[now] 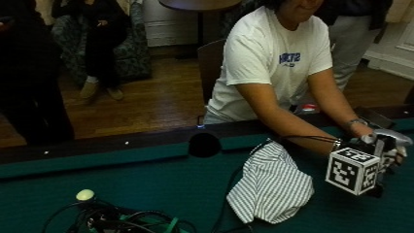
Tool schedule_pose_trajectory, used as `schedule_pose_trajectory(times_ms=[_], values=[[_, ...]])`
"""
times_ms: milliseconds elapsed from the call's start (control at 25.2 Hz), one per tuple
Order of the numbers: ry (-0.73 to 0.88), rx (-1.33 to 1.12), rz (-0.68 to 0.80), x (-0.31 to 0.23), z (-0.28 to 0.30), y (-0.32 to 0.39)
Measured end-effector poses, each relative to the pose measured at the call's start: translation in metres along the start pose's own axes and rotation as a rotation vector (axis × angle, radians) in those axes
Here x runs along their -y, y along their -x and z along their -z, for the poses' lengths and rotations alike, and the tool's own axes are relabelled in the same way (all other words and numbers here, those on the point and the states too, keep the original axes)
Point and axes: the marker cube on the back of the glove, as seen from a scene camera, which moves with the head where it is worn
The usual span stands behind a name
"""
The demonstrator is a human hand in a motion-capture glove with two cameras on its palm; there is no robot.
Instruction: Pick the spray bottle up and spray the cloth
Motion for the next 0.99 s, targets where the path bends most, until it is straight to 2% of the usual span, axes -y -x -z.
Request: schedule_pose_trajectory(times_ms=[436, 753, 991], values=[[0.004, 0.022, -0.024, 0.037, -0.023, -0.010], [0.073, 0.004, -0.083, 0.024, -0.019, -0.012], [0.160, -0.148, -0.103, 0.001, 0.006, -0.010]])
